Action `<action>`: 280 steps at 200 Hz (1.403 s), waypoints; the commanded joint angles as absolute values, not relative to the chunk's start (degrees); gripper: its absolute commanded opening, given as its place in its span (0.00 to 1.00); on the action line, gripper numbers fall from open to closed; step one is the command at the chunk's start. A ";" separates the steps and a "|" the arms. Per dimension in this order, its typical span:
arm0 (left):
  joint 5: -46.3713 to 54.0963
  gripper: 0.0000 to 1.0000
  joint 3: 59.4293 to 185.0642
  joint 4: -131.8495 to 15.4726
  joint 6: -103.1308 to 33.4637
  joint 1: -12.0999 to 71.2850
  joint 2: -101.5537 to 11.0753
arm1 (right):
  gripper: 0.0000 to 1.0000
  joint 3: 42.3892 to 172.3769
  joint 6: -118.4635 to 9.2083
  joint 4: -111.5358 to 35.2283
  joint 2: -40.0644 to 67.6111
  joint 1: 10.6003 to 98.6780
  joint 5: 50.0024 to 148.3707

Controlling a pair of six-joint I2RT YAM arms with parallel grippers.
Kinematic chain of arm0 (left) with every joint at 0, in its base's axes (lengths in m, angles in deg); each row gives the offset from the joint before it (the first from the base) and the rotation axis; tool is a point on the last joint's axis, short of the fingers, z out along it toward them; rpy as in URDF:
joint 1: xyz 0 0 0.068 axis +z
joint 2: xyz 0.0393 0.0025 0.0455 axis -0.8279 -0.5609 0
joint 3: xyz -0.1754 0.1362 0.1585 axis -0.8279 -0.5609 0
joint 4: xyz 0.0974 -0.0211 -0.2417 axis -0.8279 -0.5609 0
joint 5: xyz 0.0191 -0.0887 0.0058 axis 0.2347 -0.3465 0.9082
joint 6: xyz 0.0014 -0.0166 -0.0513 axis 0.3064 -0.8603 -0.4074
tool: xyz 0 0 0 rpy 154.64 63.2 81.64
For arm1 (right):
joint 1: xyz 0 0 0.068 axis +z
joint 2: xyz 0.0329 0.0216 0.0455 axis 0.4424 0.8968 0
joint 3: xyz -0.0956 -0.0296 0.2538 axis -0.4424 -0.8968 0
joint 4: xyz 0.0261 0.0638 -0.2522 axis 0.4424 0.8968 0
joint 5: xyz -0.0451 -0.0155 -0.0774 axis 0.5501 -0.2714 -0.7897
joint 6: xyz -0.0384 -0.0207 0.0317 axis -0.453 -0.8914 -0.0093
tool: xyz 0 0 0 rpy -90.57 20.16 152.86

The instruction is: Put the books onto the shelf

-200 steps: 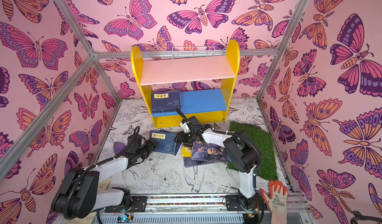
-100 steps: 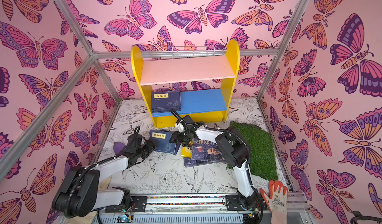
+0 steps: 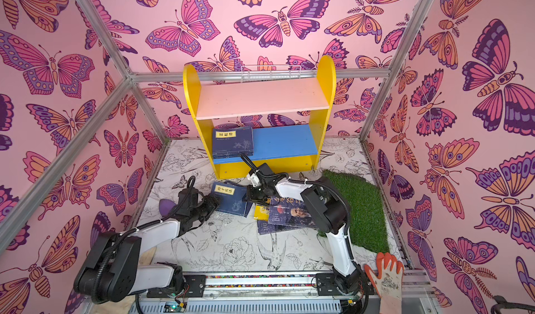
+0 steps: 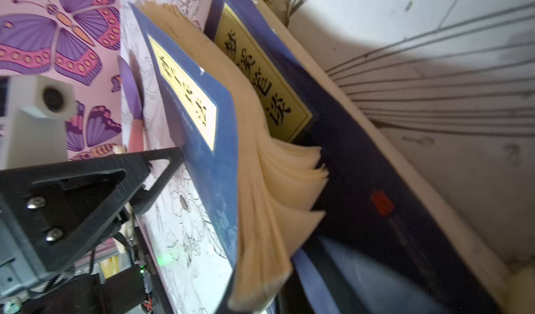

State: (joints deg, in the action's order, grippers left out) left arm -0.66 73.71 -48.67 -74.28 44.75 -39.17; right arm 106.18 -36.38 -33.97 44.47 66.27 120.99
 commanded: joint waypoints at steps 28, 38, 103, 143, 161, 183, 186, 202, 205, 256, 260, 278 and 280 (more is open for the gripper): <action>-6.82 0.73 71.51 -62.97 -75.78 49.31 -28.26 | 0.00 100.45 -35.24 -43.73 36.03 63.77 130.05; -7.42 0.74 72.57 -67.09 -74.64 50.92 -24.15 | 0.00 99.96 -35.73 -43.77 34.67 62.85 132.58; -17.90 0.83 78.89 -76.45 -68.10 59.04 -14.70 | 0.00 99.11 -36.58 -42.25 27.77 58.86 146.64; -24.39 0.83 79.22 -69.94 -66.63 59.22 -14.77 | 0.00 99.30 -37.26 -40.56 27.09 59.04 149.77; -27.11 0.78 77.87 -65.67 -68.19 59.17 -15.29 | 0.00 99.40 -36.93 -40.97 27.40 59.17 151.01; -29.92 0.67 75.77 -59.88 -70.87 58.97 -15.49 | 0.00 99.74 -36.92 -41.19 27.76 59.39 152.10; -30.14 0.66 75.49 -59.18 -71.14 58.89 -15.44 | 0.00 99.88 -36.91 -41.22 27.83 59.41 152.22; -30.36 0.59 74.37 -56.64 -71.81 58.23 -14.95 | 0.00 100.24 -36.63 -41.48 28.32 59.56 152.41; -30.29 0.57 74.14 -56.22 -71.90 58.07 -14.80 | 0.00 100.34 -36.52 -41.43 28.49 59.52 152.42; -25.18 0.14 70.10 -49.14 -75.36 54.58 -10.27 | 0.16 100.88 -35.86 -39.78 28.73 58.81 145.14; -24.32 0.14 69.84 -49.05 -75.58 54.49 -9.72 | 0.21 100.47 -35.38 -40.32 28.39 58.62 143.79; -19.67 0.03 67.28 -47.91 -77.73 54.39 -6.65 | 0.44 98.42 -30.96 -43.91 27.75 57.11 140.76; -18.99 0.01 66.92 -47.56 -78.08 54.39 -6.15 | 0.46 98.13 -30.26 -44.51 27.77 56.93 140.91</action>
State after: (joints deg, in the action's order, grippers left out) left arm -24.68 70.96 -51.27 -75.28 55.00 -9.49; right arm 98.93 -34.48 -38.58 28.95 58.46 144.92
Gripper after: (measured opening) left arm 0.111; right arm 0.370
